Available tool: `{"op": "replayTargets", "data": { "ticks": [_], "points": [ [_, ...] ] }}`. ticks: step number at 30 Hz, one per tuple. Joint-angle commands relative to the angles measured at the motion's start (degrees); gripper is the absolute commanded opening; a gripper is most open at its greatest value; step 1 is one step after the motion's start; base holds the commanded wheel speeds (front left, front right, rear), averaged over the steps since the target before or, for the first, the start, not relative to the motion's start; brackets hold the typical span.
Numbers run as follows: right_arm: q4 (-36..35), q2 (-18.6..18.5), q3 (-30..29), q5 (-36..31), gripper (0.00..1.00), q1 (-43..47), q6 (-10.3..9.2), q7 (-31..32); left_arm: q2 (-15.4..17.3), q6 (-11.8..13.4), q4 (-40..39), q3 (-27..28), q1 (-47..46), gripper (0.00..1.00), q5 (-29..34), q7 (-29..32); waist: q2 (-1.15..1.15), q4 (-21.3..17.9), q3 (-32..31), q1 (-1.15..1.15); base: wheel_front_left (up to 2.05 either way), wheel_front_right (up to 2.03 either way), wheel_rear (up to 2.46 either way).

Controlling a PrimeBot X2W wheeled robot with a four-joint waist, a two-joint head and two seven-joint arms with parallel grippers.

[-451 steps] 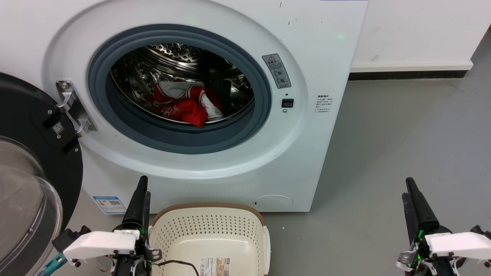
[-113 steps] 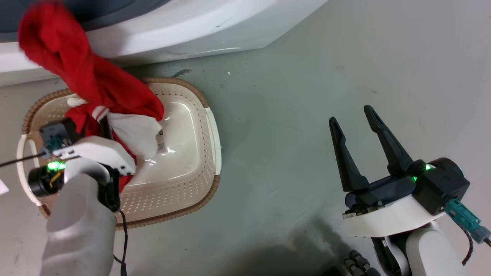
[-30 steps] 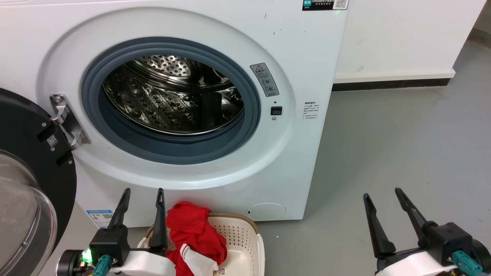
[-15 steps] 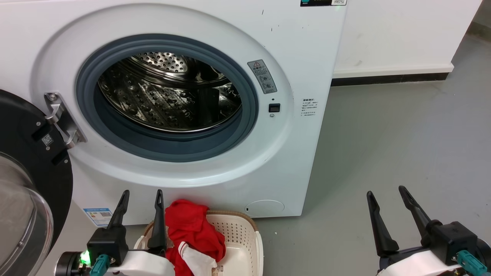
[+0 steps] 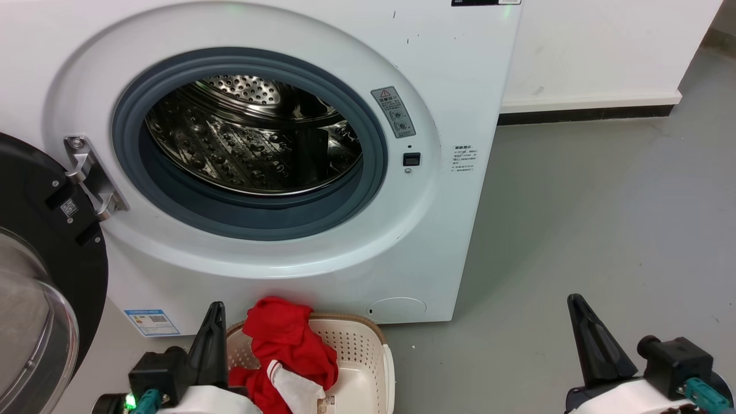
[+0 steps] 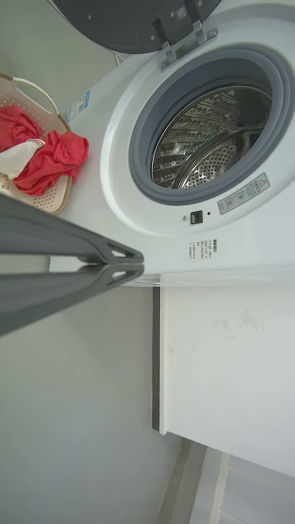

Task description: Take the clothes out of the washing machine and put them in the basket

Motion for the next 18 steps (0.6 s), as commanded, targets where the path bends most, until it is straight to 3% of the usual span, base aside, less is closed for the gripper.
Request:
{"op": "replayTargets", "data": {
  "ticks": [1, 18],
  "points": [
    [-0.44, -0.27, -0.04, 3.61, 0.0, -0.44, 0.0, -0.12, 0.1, -0.26, -0.67, 0.19, -0.94, 0.0, -3.35, 0.26, 0.0, 0.04, 0.01, 0.0, 0.0, 0.0, 0.0],
    [5.13, -1.58, -0.63, 24.75, 0.0, -4.38, -0.01, 0.51, 0.78, -2.36, 3.92, 1.04, -4.15, 0.0, -23.99, 2.14, 0.0, 0.36, 0.17, 0.0, 0.0, 0.0, 0.0]
  ]
}}
